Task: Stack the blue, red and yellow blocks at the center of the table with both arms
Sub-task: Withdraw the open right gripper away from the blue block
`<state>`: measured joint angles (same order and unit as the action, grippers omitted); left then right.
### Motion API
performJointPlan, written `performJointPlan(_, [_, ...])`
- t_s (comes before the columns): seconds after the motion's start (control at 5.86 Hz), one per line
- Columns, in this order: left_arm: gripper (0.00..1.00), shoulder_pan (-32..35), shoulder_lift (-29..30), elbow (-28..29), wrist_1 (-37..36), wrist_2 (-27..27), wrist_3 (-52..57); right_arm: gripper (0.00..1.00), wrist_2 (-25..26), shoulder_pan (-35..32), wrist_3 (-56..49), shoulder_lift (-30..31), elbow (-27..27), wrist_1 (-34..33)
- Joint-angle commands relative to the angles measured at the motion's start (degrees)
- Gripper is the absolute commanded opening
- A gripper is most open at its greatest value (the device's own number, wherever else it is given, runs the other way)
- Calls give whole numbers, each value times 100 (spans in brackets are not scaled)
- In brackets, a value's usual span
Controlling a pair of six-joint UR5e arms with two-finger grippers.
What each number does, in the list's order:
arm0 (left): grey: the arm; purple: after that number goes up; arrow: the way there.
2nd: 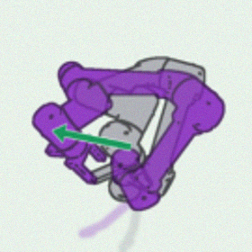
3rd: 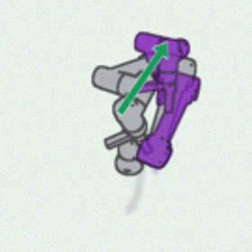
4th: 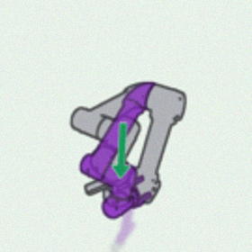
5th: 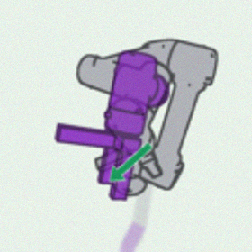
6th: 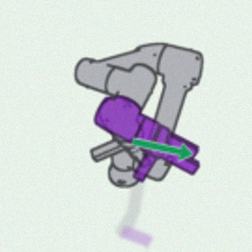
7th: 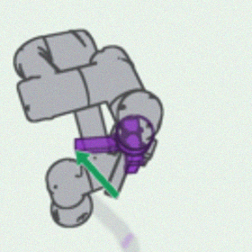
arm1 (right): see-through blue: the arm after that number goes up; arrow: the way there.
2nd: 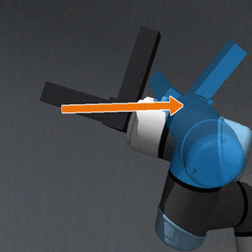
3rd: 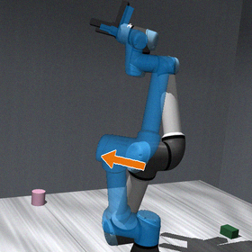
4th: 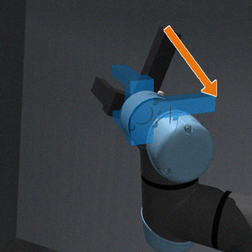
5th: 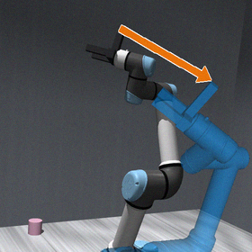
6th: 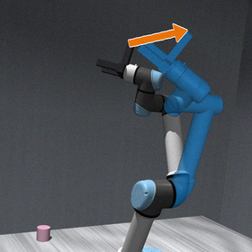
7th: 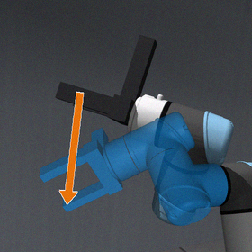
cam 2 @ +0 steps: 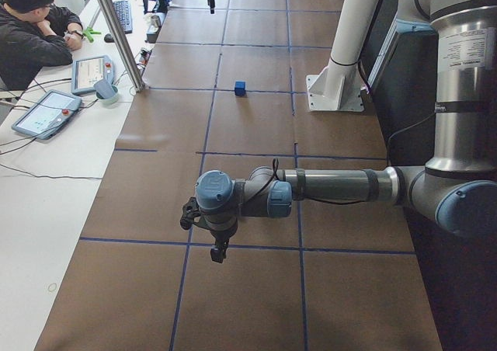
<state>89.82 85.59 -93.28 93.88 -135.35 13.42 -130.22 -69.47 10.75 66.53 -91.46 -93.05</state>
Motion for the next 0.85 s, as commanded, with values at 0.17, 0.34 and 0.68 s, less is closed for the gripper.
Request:
performJointPlan(0.17, [100,-8,159,39,711,-44,47,100,-433,-1529,-1888,2515,-1151,50])
performJointPlan(0.34, [100,-25,168,-14,737,-35,47,100,-425,-1839,-2110,3306,-1355,94])
performJointPlan(0.68, [100,-933,124,-171,1080,-44,-258,100,-398,-1842,-2024,3639,-1559,94])
